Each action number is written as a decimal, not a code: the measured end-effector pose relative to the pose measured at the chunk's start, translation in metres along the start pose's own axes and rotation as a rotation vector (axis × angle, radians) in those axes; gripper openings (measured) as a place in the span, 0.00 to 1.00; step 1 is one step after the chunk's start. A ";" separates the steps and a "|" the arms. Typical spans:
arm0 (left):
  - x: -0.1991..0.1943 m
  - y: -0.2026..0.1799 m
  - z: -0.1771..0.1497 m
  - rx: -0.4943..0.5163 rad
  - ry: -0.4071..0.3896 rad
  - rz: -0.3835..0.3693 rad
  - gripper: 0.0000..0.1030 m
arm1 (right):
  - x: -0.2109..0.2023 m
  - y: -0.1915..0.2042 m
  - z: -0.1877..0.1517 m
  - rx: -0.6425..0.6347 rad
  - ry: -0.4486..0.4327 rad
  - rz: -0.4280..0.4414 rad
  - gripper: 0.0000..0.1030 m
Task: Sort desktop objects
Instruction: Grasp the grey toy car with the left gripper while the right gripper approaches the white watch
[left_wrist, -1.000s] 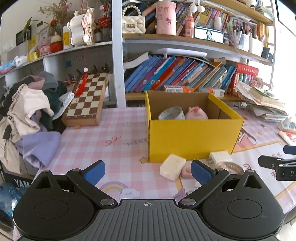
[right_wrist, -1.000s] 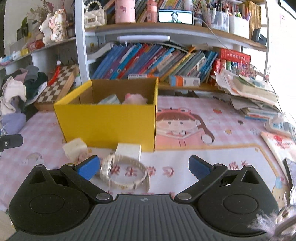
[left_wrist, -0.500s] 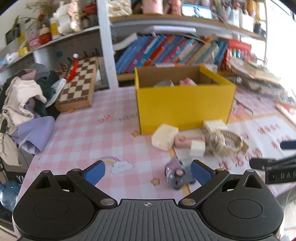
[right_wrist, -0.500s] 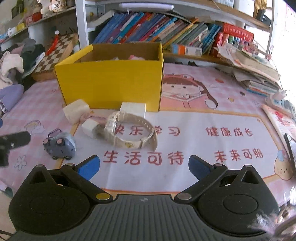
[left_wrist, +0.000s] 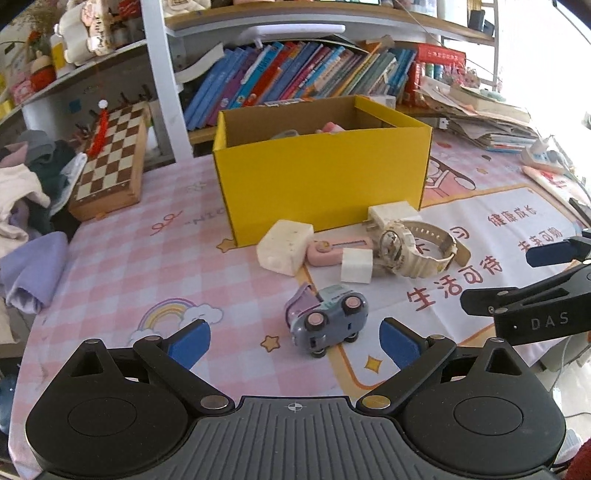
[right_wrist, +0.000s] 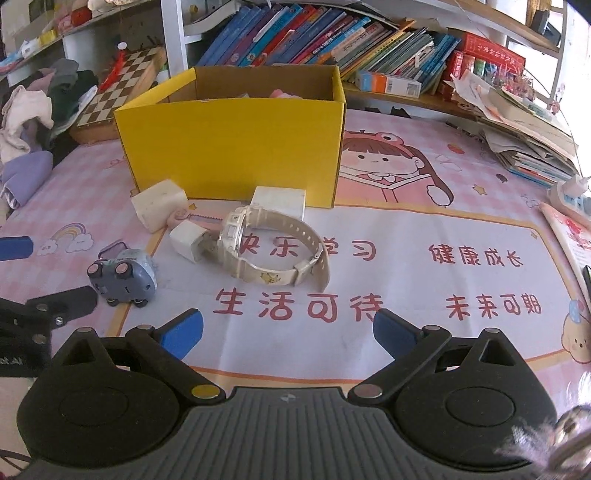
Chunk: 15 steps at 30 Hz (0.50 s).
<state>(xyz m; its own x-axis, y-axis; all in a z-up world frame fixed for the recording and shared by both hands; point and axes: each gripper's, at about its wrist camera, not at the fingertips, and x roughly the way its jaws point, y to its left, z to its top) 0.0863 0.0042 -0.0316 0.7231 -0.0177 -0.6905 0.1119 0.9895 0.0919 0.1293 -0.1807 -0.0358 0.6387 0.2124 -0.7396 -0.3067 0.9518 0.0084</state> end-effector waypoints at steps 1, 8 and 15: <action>0.003 -0.001 0.001 0.006 0.002 -0.002 0.96 | 0.002 0.000 0.001 -0.001 0.002 0.003 0.98; 0.021 -0.007 0.006 0.029 0.028 -0.009 0.96 | 0.012 -0.002 0.011 -0.009 0.012 0.009 0.97; 0.036 -0.005 0.010 0.021 0.055 -0.024 0.92 | 0.023 -0.007 0.020 -0.001 0.025 0.024 0.97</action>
<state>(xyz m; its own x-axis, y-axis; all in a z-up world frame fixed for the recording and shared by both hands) 0.1188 -0.0024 -0.0501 0.6812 -0.0331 -0.7313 0.1439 0.9855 0.0895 0.1600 -0.1783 -0.0390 0.6128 0.2298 -0.7561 -0.3225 0.9462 0.0262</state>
